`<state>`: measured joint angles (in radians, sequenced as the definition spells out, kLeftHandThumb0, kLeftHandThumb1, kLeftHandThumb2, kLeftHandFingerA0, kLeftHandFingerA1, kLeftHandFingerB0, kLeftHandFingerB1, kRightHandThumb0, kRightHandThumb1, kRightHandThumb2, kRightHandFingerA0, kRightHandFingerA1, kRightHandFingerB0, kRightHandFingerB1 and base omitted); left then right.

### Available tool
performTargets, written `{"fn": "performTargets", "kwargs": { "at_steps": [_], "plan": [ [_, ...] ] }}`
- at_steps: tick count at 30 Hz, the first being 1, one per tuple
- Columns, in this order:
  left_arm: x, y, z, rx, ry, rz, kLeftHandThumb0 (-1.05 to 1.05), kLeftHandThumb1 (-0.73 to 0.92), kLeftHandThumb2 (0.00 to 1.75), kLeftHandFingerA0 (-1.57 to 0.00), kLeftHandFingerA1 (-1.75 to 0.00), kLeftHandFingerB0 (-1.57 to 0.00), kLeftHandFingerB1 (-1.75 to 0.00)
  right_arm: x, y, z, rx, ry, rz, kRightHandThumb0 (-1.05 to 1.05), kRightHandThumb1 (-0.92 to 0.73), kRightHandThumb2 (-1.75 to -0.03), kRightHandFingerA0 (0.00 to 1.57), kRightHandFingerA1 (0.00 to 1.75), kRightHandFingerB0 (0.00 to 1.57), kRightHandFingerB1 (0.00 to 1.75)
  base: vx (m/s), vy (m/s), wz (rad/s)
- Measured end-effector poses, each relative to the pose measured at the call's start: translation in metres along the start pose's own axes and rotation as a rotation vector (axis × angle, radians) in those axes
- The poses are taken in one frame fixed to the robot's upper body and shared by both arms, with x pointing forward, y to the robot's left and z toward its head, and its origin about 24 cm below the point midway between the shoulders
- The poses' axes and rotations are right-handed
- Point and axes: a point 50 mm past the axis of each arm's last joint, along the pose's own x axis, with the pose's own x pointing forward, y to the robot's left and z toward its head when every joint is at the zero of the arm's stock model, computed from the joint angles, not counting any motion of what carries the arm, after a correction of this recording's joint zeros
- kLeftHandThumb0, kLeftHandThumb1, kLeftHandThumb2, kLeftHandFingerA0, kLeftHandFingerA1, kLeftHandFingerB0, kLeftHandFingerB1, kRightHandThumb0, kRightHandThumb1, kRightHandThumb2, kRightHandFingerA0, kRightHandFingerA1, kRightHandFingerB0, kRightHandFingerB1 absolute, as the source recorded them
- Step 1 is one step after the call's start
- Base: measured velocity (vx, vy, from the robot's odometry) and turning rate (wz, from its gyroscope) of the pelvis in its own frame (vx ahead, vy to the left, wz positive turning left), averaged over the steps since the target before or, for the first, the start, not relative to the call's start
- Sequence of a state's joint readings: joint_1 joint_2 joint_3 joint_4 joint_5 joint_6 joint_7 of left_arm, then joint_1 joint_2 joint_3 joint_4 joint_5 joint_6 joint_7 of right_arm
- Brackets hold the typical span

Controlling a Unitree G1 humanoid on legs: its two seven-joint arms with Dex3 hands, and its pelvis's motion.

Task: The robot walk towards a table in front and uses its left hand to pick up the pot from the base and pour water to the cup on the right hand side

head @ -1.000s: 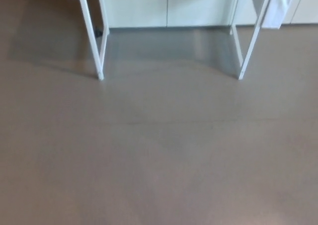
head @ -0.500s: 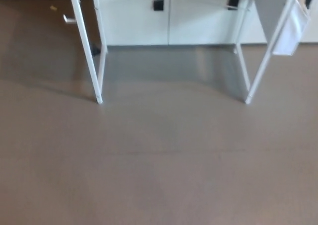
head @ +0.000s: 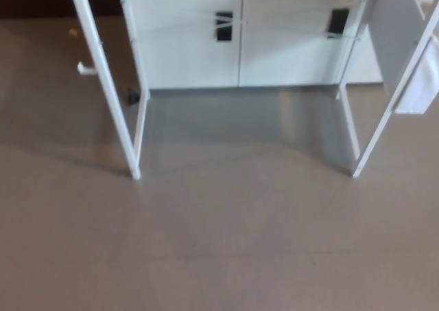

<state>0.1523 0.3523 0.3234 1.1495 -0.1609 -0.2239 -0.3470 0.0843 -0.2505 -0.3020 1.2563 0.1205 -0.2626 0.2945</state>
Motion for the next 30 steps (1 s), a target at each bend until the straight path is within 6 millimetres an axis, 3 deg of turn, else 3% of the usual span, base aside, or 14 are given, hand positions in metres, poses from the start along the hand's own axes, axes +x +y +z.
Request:
{"fn": "performTargets", "kwargs": {
  "at_steps": [10, 12, 20, 21, 24, 25, 26, 27, 28, 30],
  "plan": [
    [0.0017, 0.0016, 0.0063, 0.002, -0.018, 0.002, -0.17, 0.51, 0.55, -0.44, -0.39, -0.51, -0.38, 0.0011, 0.003, 0.0011, -0.012, -0.003, 0.01, -0.68, -0.19, -0.82, 0.74, 0.81, 0.36, 0.7, 0.28, 0.178, -0.06],
    [0.0007, 0.0023, 0.004, 0.002, -0.01, 0.004, -0.2, 0.52, 0.55, -0.44, -0.39, -0.5, -0.38, 0.0004, 0.0028, -0.0007, -0.015, 0.002, 0.009, -0.57, -0.2, -0.78, 0.79, 0.82, 0.37, 0.77, 0.26, -0.011, 0.12],
    [0.0029, 0.0012, 0.0094, 0.01, -0.024, -0.004, -0.2, 0.51, 0.55, -0.42, -0.39, -0.52, -0.38, 0.0018, 0.0045, 0.0021, -0.013, -0.009, 0.005, -0.6, -0.17, -0.81, 0.72, 0.78, 0.37, 0.69, 0.26, -0.087, 0.06],
    [0.0031, 0.0001, 0.0089, 0.011, -0.022, -0.008, -0.21, 0.49, 0.55, -0.44, -0.39, -0.53, -0.38, 0.0019, 0.0043, 0.0024, -0.016, -0.009, 0.001, -0.64, -0.23, -0.66, 0.68, 0.8, 0.38, 0.74, 0.24, -0.065, -0.03],
    [0.0034, -0.0003, 0.0089, 0.01, -0.02, -0.009, -0.21, 0.5, 0.55, -0.44, -0.4, -0.54, -0.39, 0.0018, 0.0039, 0.0018, -0.016, -0.006, -0.004, -0.64, -0.24, -0.66, 0.67, 0.79, 0.37, 0.73, 0.12, -0.014, -0.12],
    [0.004, -0.0006, 0.0099, 0.01, -0.022, -0.009, -0.21, 0.51, 0.55, -0.43, -0.39, -0.52, -0.38, 0.002, 0.0041, 0.0022, -0.016, -0.007, -0.004, -0.65, -0.19, -0.8, 0.68, 0.79, 0.38, 0.7, 0.12, 0.012, -0.11],
    [0.0041, -0.0007, 0.0099, 0.009, -0.022, -0.008, -0.21, 0.51, 0.55, -0.43, -0.39, -0.53, -0.38, 0.0022, 0.0042, 0.0026, -0.015, -0.008, -0.004, -0.63, -0.26, -0.67, 0.68, 0.79, 0.37, 0.72, 0.13, 0.016, -0.12],
    [0.0041, -0.0006, 0.0099, 0.009, -0.021, -0.008, -0.21, 0.51, 0.55, -0.43, -0.39, -0.53, -0.38, 0.0021, 0.0042, 0.0019, -0.016, -0.004, -0.005, -0.63, -0.26, -0.67, 0.68, 0.79, 0.37, 0.72, 0.13, 0.024, -0.05],
    [0.0041, -0.0006, 0.0095, 0.008, -0.019, -0.008, -0.21, 0.51, 0.55, -0.44, -0.4, -0.54, -0.39, 0.002, 0.0042, 0.0015, -0.017, -0.002, -0.006, -0.63, -0.17, -0.81, 0.75, 0.81, 0.38, 0.71, 0.02, 0.155, -0.06],
    [0.004, -0.0006, 0.0085, 0.007, -0.014, -0.008, -0.21, 0.51, 0.55, -0.43, -0.39, -0.54, -0.39, 0.0015, 0.0037, 0.0006, -0.016, 0.0, -0.009, -0.65, -0.18, -0.82, 0.75, 0.81, 0.37, 0.71, 0.16, 0.227, 0.0]
  ]
}}
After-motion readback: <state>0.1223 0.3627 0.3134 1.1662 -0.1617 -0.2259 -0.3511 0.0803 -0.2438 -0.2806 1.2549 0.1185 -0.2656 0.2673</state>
